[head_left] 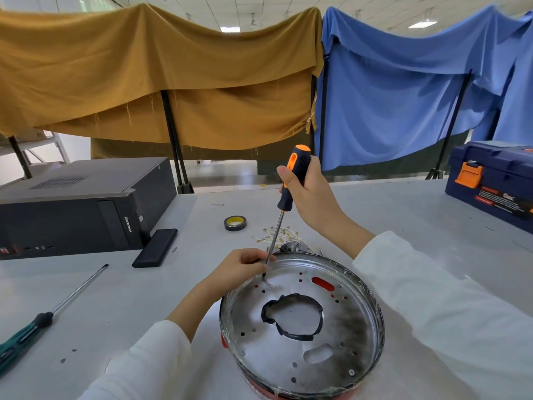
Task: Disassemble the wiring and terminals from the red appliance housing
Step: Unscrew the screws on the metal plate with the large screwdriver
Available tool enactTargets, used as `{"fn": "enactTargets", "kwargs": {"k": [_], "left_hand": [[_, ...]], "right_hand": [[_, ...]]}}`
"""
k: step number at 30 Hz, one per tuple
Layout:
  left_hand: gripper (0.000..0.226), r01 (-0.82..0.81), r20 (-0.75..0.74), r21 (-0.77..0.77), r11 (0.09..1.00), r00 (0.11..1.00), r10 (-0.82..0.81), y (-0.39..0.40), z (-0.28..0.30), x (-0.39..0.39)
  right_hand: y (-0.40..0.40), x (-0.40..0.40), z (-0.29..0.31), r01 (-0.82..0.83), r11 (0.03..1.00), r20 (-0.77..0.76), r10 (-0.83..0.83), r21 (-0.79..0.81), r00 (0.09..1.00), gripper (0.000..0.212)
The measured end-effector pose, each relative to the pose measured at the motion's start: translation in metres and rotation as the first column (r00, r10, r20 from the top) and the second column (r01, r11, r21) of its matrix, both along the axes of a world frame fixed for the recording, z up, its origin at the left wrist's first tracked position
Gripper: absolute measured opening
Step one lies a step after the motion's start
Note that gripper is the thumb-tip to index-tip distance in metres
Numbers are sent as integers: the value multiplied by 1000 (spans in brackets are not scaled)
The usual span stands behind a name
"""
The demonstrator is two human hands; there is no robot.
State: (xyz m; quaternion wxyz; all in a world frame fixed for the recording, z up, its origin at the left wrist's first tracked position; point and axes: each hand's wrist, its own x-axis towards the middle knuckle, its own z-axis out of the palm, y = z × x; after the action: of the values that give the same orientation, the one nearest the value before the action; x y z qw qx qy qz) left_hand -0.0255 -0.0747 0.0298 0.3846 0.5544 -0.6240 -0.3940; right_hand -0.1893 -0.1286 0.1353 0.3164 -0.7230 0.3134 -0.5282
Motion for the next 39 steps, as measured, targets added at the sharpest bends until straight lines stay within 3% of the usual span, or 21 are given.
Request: {"fn": "enactTargets", "kwargs": {"k": [3, 10, 28, 39], "left_hand": [[16, -5, 38, -32, 999, 999, 6, -2, -2, 0], [17, -25, 166, -101, 995, 985, 42, -6, -5, 1], [18, 0, 106, -79, 997, 994, 9, -6, -5, -1], [26, 9, 176, -69, 998, 984, 3, -3, -3, -1]], "right_hand": [[0, 2, 0, 4, 1000, -14, -4, 3, 1000, 27], [1, 4, 3, 15, 1000, -37, -16, -22, 999, 26], [1, 4, 4, 9, 997, -45, -13, -74, 999, 25], [1, 18, 3, 80, 984, -74, -93, -160, 993, 36]]}}
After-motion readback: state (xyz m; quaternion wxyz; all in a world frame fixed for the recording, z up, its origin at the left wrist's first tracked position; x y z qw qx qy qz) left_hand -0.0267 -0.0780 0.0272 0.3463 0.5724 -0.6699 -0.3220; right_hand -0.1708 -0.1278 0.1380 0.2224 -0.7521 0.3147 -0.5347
